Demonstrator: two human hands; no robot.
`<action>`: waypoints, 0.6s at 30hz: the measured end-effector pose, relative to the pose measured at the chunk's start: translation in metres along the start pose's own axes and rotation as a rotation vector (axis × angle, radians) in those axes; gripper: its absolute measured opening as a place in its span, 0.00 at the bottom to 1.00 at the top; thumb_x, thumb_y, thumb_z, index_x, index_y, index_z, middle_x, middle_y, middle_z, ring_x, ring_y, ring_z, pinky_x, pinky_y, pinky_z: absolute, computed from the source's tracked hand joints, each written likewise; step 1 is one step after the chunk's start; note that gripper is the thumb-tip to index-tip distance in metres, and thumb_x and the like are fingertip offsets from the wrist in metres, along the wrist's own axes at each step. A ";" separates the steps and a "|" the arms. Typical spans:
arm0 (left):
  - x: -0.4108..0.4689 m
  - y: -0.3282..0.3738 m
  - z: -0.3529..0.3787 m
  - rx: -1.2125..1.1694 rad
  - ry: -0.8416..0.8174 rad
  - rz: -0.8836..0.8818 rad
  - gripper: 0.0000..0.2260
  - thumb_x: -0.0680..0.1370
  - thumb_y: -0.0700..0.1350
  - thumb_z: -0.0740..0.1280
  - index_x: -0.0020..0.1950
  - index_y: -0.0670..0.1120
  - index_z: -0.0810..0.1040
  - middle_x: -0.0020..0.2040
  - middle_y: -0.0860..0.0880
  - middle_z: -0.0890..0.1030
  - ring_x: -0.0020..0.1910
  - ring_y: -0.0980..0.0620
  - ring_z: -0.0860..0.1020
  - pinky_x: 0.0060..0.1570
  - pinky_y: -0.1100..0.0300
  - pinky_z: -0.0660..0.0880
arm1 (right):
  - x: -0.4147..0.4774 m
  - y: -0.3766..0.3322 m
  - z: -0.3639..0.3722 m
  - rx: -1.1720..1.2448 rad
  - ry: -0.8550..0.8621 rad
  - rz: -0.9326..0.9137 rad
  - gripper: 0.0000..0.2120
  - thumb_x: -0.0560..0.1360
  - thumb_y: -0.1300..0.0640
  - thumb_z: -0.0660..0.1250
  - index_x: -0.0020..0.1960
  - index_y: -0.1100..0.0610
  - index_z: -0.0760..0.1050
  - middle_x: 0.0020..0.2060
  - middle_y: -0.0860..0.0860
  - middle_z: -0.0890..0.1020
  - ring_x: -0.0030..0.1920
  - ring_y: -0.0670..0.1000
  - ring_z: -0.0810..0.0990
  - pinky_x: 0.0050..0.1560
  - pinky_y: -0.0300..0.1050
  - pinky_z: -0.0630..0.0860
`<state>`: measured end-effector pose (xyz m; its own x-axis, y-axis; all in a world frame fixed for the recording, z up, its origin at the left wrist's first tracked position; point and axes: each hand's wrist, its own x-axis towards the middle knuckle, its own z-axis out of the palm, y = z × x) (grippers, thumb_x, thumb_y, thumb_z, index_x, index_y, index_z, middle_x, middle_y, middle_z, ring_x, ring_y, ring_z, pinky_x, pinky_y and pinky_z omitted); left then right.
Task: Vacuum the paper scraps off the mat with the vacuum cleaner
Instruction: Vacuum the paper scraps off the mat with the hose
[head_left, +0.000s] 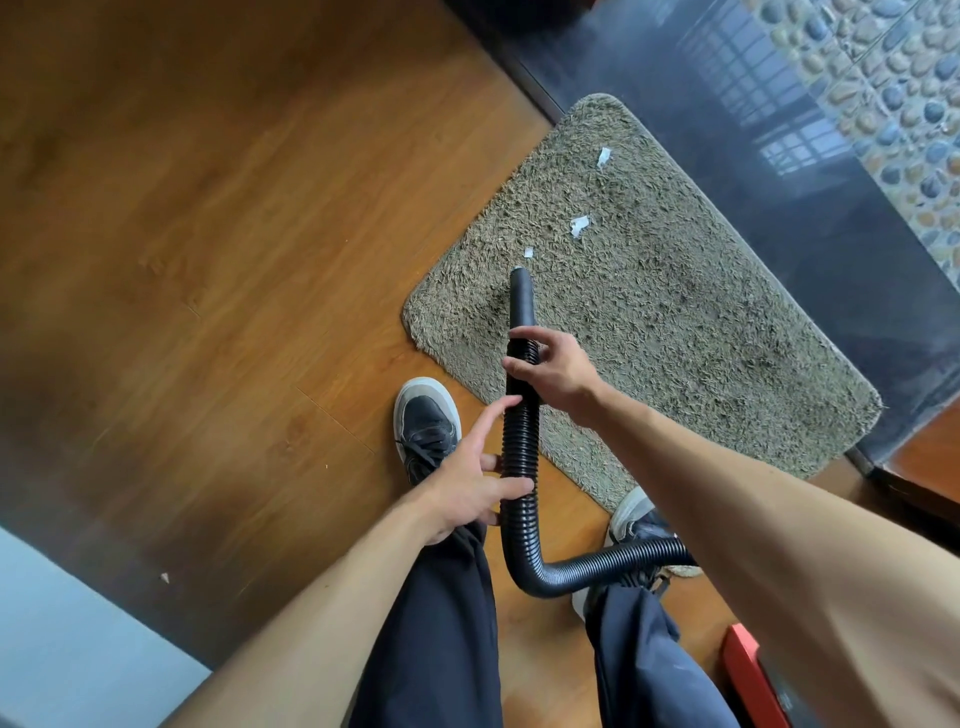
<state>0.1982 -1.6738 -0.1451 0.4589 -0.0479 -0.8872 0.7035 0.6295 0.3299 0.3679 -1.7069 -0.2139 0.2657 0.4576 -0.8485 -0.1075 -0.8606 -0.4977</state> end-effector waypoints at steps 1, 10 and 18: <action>0.002 0.001 0.000 -0.007 -0.001 0.000 0.38 0.76 0.33 0.71 0.67 0.75 0.63 0.49 0.42 0.82 0.47 0.45 0.82 0.43 0.42 0.80 | 0.001 -0.001 -0.001 0.001 0.004 -0.008 0.23 0.74 0.57 0.73 0.68 0.55 0.74 0.55 0.62 0.82 0.50 0.58 0.84 0.50 0.57 0.83; 0.012 0.016 0.001 0.006 -0.034 -0.039 0.37 0.78 0.32 0.68 0.71 0.70 0.61 0.49 0.42 0.82 0.48 0.47 0.82 0.34 0.53 0.80 | 0.011 0.001 -0.010 0.008 0.027 0.006 0.23 0.74 0.55 0.73 0.68 0.52 0.74 0.55 0.60 0.82 0.51 0.59 0.84 0.52 0.61 0.82; 0.017 0.028 -0.001 0.033 -0.004 -0.014 0.36 0.78 0.33 0.68 0.70 0.71 0.61 0.51 0.41 0.83 0.49 0.45 0.83 0.46 0.43 0.81 | 0.019 -0.008 -0.018 -0.004 -0.020 0.003 0.24 0.77 0.58 0.69 0.72 0.54 0.70 0.56 0.62 0.81 0.50 0.58 0.84 0.51 0.60 0.82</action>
<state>0.2250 -1.6562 -0.1511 0.4514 -0.0596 -0.8903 0.7271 0.6029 0.3284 0.3915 -1.6955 -0.2231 0.2461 0.4590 -0.8537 -0.1043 -0.8631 -0.4941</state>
